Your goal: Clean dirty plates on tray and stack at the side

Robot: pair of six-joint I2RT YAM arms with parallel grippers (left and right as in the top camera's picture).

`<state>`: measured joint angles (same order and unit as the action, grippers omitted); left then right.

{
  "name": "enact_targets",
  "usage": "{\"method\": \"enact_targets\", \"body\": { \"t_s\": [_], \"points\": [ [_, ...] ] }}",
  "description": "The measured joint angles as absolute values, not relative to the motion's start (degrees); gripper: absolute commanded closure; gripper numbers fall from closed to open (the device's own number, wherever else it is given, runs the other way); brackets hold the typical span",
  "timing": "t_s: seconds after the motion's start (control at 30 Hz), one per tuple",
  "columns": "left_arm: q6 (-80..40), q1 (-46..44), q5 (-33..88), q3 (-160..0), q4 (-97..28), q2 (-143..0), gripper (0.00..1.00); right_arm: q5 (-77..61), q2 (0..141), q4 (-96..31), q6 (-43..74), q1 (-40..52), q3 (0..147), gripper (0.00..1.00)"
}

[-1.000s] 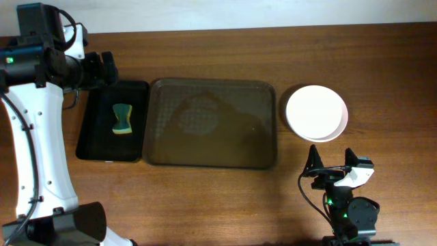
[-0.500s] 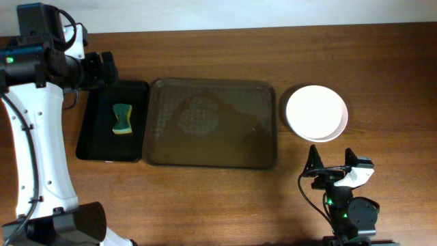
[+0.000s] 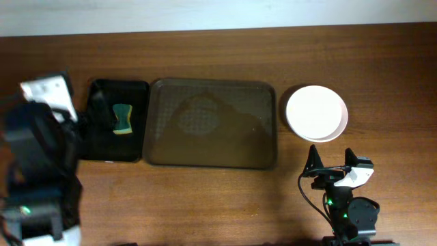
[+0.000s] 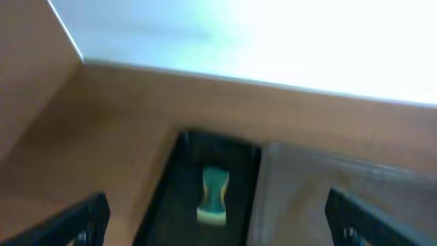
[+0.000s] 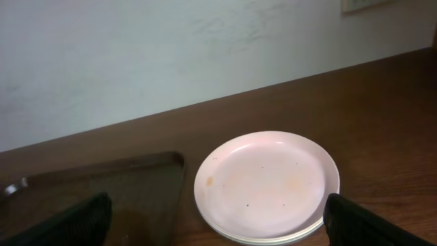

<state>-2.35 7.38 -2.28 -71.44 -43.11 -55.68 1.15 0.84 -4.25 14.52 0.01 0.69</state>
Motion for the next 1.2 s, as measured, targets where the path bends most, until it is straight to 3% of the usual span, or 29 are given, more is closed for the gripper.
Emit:
{"method": "enact_targets", "body": {
  "t_s": [0.23, 0.47, 0.73, 1.2],
  "points": [
    [-2.33, 5.82, -2.42, -31.05, -17.15, -24.08, 0.01, 1.13, 0.82, -4.29, 14.35, 0.05, 0.69, 0.01],
    [-2.33, 5.82, -2.37, -7.27, 2.22, -7.51, 0.01, 1.15, 0.8, -4.29, 14.35, 0.05, 0.69, 0.02],
    [10.33, 5.82, 3.01, -0.95, -4.54, -0.73, 0.01, 1.15, 0.8, -4.29, 14.35, 0.05, 0.69, 0.02],
    [11.2, 5.82, 3.03, -0.95, -4.54, -0.73, 0.01, 1.15, 0.8, -4.27, 14.35, 0.05, 0.69, 0.01]
  ]
}}
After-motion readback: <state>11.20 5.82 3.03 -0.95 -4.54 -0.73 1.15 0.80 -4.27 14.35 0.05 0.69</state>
